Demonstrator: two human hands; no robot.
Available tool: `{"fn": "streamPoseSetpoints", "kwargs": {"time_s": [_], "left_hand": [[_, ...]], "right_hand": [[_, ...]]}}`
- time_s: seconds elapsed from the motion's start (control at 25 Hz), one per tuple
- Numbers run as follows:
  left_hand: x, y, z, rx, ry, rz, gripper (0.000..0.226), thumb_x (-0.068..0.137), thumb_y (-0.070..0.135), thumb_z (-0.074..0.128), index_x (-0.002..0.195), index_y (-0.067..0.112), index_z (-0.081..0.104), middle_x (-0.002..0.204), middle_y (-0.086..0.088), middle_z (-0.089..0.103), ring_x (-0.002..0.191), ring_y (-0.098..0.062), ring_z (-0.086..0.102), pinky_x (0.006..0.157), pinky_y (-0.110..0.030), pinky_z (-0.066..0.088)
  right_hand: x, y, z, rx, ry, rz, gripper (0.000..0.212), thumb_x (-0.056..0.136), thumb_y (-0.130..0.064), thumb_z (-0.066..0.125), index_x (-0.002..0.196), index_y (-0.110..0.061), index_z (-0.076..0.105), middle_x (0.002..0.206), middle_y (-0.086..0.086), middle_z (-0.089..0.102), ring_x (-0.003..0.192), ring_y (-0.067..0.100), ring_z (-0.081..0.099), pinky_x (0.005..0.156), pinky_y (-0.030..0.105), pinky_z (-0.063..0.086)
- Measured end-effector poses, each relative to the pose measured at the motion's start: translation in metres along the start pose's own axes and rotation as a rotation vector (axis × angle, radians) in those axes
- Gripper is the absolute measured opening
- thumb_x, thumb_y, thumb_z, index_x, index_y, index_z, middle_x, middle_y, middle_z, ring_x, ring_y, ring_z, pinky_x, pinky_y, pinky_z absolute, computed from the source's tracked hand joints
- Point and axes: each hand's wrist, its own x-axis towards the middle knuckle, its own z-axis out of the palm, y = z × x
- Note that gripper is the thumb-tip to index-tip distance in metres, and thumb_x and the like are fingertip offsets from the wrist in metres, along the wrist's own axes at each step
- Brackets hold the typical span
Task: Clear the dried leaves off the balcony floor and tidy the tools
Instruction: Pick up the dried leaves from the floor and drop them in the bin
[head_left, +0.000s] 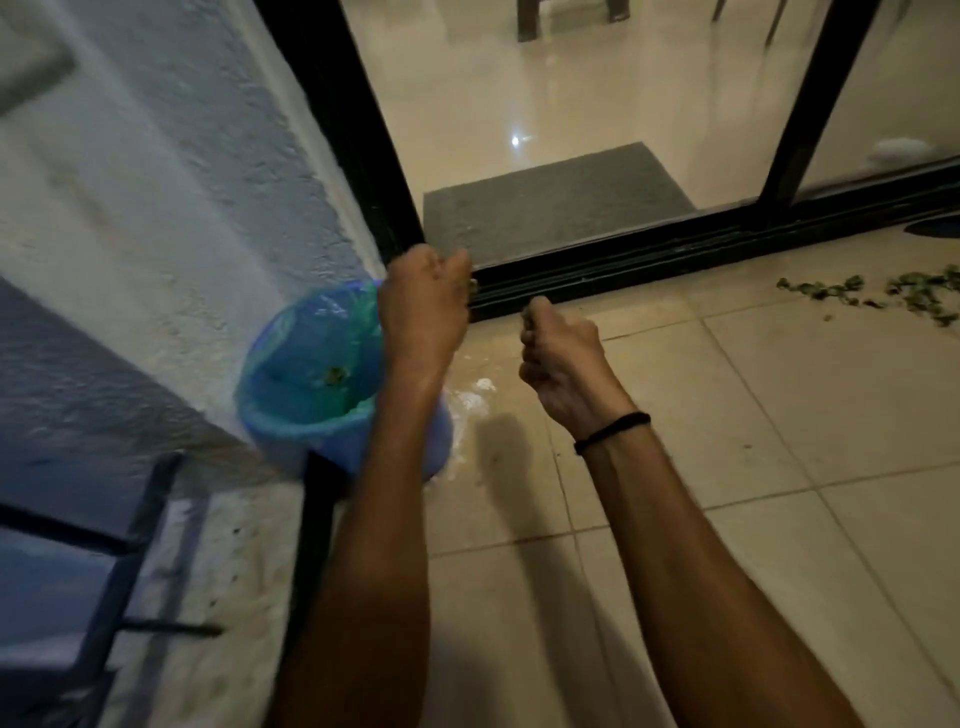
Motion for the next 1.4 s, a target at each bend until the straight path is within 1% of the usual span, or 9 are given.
{"fn": "streamPoseSetpoints", "kwargs": {"time_s": [0.16, 0.28, 0.4, 0.48, 0.56, 0.64, 0.84, 0.96, 1.4], "left_hand": [[0.051, -0.078, -0.060, 0.211, -0.105, -0.332, 0.042, 0.091, 0.029, 0.049, 0.102, -0.006, 0.067, 0.107, -0.028, 0.068, 0.099, -0.038, 0.067, 0.086, -0.044, 0.055], [0.045, -0.097, -0.064, 0.271, -0.299, -0.451, 0.035, 0.097, 0.014, 0.050, 0.126, -0.004, 0.063, 0.126, -0.026, 0.063, 0.114, -0.040, 0.063, 0.098, -0.048, 0.052], [0.041, -0.100, -0.062, 0.176, -0.196, -0.391, 0.035, 0.096, 0.007, 0.048, 0.126, 0.003, 0.066, 0.123, -0.022, 0.066, 0.109, -0.040, 0.064, 0.098, -0.050, 0.052], [0.042, -0.098, -0.061, 0.126, -0.045, -0.370, 0.032, 0.094, 0.017, 0.052, 0.119, 0.011, 0.071, 0.120, -0.018, 0.069, 0.107, -0.037, 0.065, 0.098, -0.048, 0.052], [0.044, -0.091, -0.057, 0.094, 0.080, -0.354, 0.030, 0.092, 0.023, 0.053, 0.110, 0.015, 0.075, 0.112, -0.014, 0.072, 0.105, -0.036, 0.065, 0.097, -0.046, 0.052], [0.045, -0.078, -0.048, 0.034, 0.194, -0.298, 0.031, 0.091, 0.027, 0.051, 0.104, 0.018, 0.077, 0.105, -0.010, 0.075, 0.103, -0.032, 0.067, 0.096, -0.044, 0.052], [0.030, -0.020, 0.003, -0.174, 0.272, -0.083, 0.029, 0.093, 0.029, 0.048, 0.098, 0.020, 0.075, 0.093, 0.003, 0.074, 0.089, -0.015, 0.067, 0.078, -0.019, 0.049], [0.004, 0.020, 0.054, -0.286, 0.142, 0.022, 0.025, 0.100, 0.027, 0.049, 0.101, 0.020, 0.073, 0.088, 0.006, 0.070, 0.079, -0.007, 0.063, 0.068, -0.020, 0.046], [-0.127, 0.092, 0.231, -0.299, -0.446, 0.225, 0.024, 0.100, 0.025, 0.053, 0.106, 0.012, 0.072, 0.095, -0.004, 0.073, 0.089, -0.021, 0.064, 0.082, -0.035, 0.049]], "right_hand": [[-0.012, -0.018, 0.101, -0.180, -0.174, -0.075, 0.027, 0.091, -0.017, 0.057, 0.065, -0.012, 0.055, 0.059, 0.005, 0.046, 0.047, 0.015, 0.039, 0.043, 0.023, 0.028], [-0.012, -0.014, 0.134, -0.283, -0.346, 0.061, 0.041, 0.092, -0.034, 0.066, 0.112, 0.001, 0.064, 0.102, 0.014, 0.067, 0.084, 0.025, 0.064, 0.060, 0.030, 0.052], [-0.010, -0.017, 0.129, -0.256, -0.415, 0.123, 0.065, 0.093, -0.047, 0.063, 0.136, 0.001, 0.051, 0.136, 0.019, 0.056, 0.114, 0.034, 0.061, 0.077, 0.045, 0.057], [-0.013, -0.022, 0.117, -0.215, -0.384, 0.128, 0.057, 0.099, -0.036, 0.058, 0.136, 0.005, 0.048, 0.141, 0.024, 0.049, 0.113, 0.032, 0.056, 0.087, 0.048, 0.055], [-0.015, -0.026, 0.103, -0.135, -0.308, 0.075, 0.032, 0.101, -0.015, 0.055, 0.115, 0.014, 0.057, 0.120, 0.038, 0.057, 0.081, 0.024, 0.057, 0.069, 0.033, 0.056], [-0.014, -0.027, 0.089, -0.092, -0.244, 0.033, 0.012, 0.098, -0.002, 0.055, 0.092, 0.005, 0.061, 0.088, 0.025, 0.065, 0.064, 0.017, 0.058, 0.061, 0.025, 0.057], [-0.004, -0.027, 0.036, 0.005, -0.044, -0.050, 0.008, 0.096, -0.005, 0.059, 0.089, -0.004, 0.064, 0.078, 0.010, 0.066, 0.064, 0.015, 0.061, 0.070, 0.029, 0.058], [0.005, -0.025, -0.016, 0.049, 0.182, -0.092, 0.007, 0.095, -0.005, 0.060, 0.095, -0.002, 0.066, 0.080, 0.010, 0.067, 0.063, 0.014, 0.062, 0.066, 0.025, 0.059], [-0.023, -0.036, -0.247, 0.035, 0.901, -0.259, 0.012, 0.095, -0.012, 0.057, 0.087, -0.011, 0.065, 0.081, 0.007, 0.072, 0.057, 0.014, 0.064, 0.068, 0.034, 0.062]]}}
